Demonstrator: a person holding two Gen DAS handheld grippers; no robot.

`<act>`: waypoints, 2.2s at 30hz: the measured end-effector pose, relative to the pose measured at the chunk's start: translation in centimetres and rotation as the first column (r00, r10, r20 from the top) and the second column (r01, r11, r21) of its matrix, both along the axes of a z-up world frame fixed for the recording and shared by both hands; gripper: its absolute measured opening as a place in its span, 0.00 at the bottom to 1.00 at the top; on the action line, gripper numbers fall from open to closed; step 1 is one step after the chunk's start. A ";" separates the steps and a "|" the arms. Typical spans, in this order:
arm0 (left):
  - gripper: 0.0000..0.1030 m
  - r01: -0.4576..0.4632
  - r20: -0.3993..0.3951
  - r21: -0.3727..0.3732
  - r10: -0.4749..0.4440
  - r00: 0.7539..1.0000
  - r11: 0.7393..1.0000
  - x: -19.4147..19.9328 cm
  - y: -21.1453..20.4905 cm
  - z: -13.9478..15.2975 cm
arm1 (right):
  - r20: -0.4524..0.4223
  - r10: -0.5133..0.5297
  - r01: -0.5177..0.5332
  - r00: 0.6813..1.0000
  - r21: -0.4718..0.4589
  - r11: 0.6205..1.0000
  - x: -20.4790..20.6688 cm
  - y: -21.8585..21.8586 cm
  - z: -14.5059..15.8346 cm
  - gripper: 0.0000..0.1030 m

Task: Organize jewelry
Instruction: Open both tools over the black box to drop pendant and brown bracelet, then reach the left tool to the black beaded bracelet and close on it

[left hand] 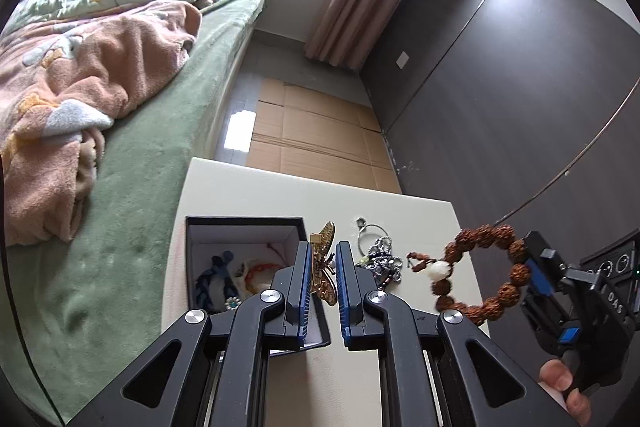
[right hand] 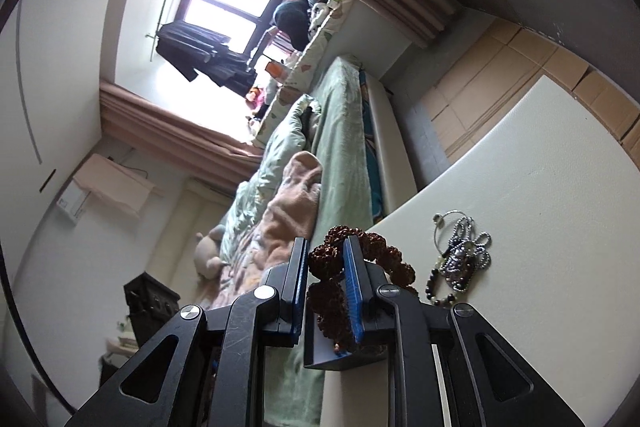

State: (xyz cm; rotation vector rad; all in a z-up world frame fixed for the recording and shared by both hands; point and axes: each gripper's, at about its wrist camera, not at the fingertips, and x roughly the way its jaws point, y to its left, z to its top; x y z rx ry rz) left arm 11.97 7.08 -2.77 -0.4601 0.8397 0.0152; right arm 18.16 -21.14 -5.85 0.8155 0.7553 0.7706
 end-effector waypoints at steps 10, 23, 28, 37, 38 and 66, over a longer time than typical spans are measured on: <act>0.48 -0.103 -0.069 -0.019 0.101 0.992 0.995 -0.5 2.6 -1.2 | 0.017 0.056 -0.056 0.998 0.027 0.998 -0.5 2.5 -0.2 0.19; 0.78 -0.237 -0.031 -0.016 0.236 0.971 0.971 -1.5 6.3 -0.4 | 0.030 0.177 -0.176 0.984 -0.022 0.984 -0.5 9.0 -0.7 0.19; 0.87 -0.262 -0.008 -0.026 0.262 0.965 0.965 -1.8 7.4 -0.1 | 0.031 0.190 -0.186 0.981 -0.095 0.978 -0.5 11.6 -1.2 0.20; 1.00 -0.286 0.066 -0.072 0.291 0.955 0.956 -2.4 7.9 0.4 | -0.005 0.221 -0.219 0.975 -0.130 0.967 -0.3 12.2 -1.4 0.60; 1.00 -0.283 0.074 -0.075 0.288 0.955 0.956 -2.3 7.8 0.5 | -0.009 0.210 -0.209 0.978 -0.143 0.967 -0.2 11.7 -1.3 0.62; 0.99 0.060 0.030 0.150 -0.066 0.997 0.987 2.2 -4.9 0.3 | -0.073 -0.105 0.068 0.992 -0.400 0.914 1.1 -2.3 -1.0 1.00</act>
